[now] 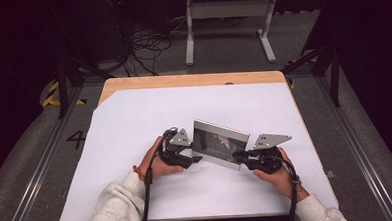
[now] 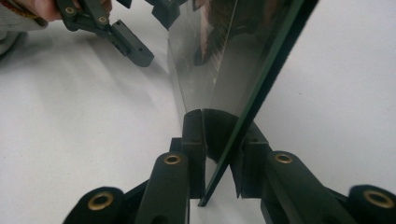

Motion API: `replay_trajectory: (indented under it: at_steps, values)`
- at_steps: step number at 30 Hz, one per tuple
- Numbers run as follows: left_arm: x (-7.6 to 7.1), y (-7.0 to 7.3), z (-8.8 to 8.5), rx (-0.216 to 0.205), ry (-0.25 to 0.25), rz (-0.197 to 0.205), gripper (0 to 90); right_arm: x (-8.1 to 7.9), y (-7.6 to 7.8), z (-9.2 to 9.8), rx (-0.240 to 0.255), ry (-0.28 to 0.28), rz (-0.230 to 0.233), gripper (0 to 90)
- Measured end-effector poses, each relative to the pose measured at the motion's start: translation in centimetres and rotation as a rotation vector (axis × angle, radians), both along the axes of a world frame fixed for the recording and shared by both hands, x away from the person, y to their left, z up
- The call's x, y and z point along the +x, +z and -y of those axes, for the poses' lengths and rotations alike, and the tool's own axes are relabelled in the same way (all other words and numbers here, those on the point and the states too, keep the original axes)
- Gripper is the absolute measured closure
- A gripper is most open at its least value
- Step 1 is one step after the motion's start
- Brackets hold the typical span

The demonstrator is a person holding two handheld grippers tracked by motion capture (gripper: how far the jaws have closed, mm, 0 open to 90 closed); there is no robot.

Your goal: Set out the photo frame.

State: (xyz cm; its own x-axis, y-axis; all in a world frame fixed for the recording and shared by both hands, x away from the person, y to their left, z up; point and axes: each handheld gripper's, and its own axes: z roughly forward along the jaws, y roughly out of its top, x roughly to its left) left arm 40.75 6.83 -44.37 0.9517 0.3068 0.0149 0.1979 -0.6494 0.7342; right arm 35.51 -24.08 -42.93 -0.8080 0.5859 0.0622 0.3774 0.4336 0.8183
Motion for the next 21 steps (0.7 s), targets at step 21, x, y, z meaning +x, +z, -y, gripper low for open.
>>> replay_trajectory:
  at_steps: [21]
  values:
    - [-3.7,0.1,-0.7,0.031,0.027,0.011,47.2,0.1,0.0,-0.3,-0.001,-0.004,-0.009,68.9]
